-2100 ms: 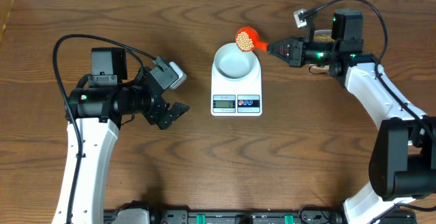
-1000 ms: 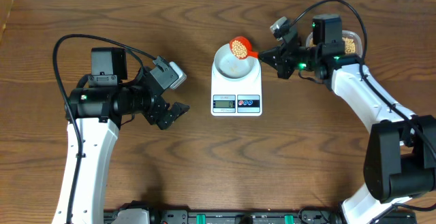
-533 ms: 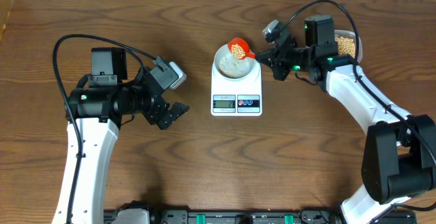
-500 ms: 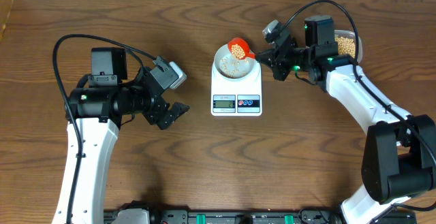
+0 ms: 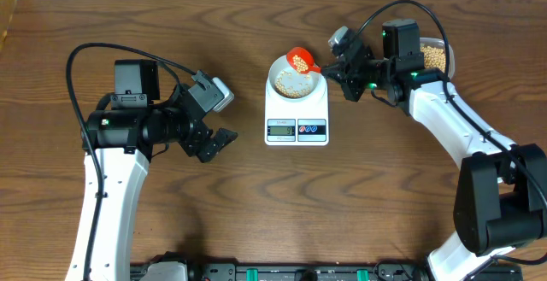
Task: Scoop item into bowl and weigh 50g on scale
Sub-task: 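Tilt the scoop over the white bowl to pour soybeans in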
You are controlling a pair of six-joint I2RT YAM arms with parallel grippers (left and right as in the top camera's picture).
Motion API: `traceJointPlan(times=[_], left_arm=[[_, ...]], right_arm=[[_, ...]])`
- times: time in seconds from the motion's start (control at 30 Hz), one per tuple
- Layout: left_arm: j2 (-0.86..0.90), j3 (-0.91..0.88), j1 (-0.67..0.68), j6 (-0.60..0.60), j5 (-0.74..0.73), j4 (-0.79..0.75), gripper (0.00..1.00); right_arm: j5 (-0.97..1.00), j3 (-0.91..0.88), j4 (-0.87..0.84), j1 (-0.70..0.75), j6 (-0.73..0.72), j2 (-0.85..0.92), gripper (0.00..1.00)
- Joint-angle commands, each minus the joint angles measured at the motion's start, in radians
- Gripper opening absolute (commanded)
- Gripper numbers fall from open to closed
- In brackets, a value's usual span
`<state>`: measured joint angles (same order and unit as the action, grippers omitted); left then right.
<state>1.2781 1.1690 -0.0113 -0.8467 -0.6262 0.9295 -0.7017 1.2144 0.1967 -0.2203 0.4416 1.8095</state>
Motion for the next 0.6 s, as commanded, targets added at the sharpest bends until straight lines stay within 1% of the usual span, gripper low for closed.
traceJointPlan(times=[0.0,0.2,0.37,0.57], left_arm=[[-0.006,0.023,-0.005,-0.016,-0.01,0.0,0.93],[-0.006,0.023,-0.005,-0.016,-0.01,0.0,0.93],[-0.006,0.023,-0.005,-0.016,-0.01,0.0,0.93],[-0.006,0.023,-0.005,-0.016,-0.01,0.0,0.93]], right_arm=[[-0.007,0.001,-0.002,-0.004,0.055,0.01,0.01],[-0.007,0.001,-0.002,-0.004,0.055,0.01,0.01],[-0.007,0.001,-0.002,-0.004,0.107,0.01,0.01],[-0.009,0.001,-0.002,-0.004,0.107,0.01,0.01]])
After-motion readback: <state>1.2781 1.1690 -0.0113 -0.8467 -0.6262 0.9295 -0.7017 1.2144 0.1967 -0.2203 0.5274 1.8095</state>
